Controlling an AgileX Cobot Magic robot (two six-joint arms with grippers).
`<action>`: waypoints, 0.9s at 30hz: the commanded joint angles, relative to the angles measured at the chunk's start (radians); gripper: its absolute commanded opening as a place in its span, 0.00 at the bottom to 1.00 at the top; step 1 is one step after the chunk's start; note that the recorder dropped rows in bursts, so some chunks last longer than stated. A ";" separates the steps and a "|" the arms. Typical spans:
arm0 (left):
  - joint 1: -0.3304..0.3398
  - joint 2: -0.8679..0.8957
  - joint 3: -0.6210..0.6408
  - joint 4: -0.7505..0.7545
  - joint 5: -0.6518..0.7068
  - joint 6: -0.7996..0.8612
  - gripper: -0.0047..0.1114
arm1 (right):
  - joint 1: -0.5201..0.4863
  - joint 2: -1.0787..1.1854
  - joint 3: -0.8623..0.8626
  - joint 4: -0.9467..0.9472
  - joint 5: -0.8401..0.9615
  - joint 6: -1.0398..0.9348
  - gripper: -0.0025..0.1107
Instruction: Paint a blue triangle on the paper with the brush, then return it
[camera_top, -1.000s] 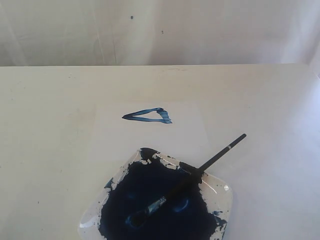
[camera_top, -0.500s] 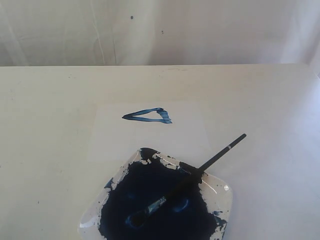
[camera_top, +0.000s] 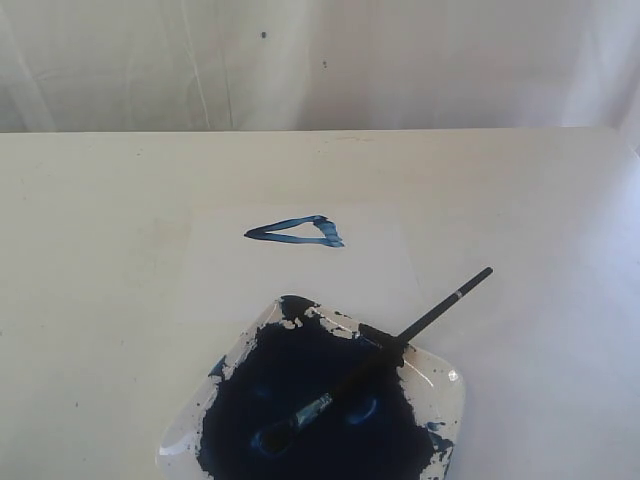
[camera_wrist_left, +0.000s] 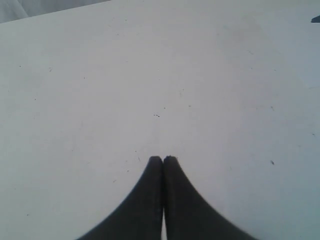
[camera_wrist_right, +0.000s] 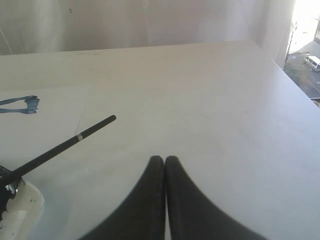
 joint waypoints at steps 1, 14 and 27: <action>0.004 -0.005 0.003 0.001 0.001 -0.006 0.04 | 0.002 -0.007 0.005 -0.007 -0.010 0.000 0.02; 0.004 -0.005 0.003 0.001 0.001 -0.100 0.04 | 0.002 -0.007 0.005 -0.007 -0.010 0.000 0.02; 0.004 -0.005 0.003 0.001 0.001 -0.100 0.04 | 0.002 -0.007 0.005 -0.007 -0.010 0.000 0.02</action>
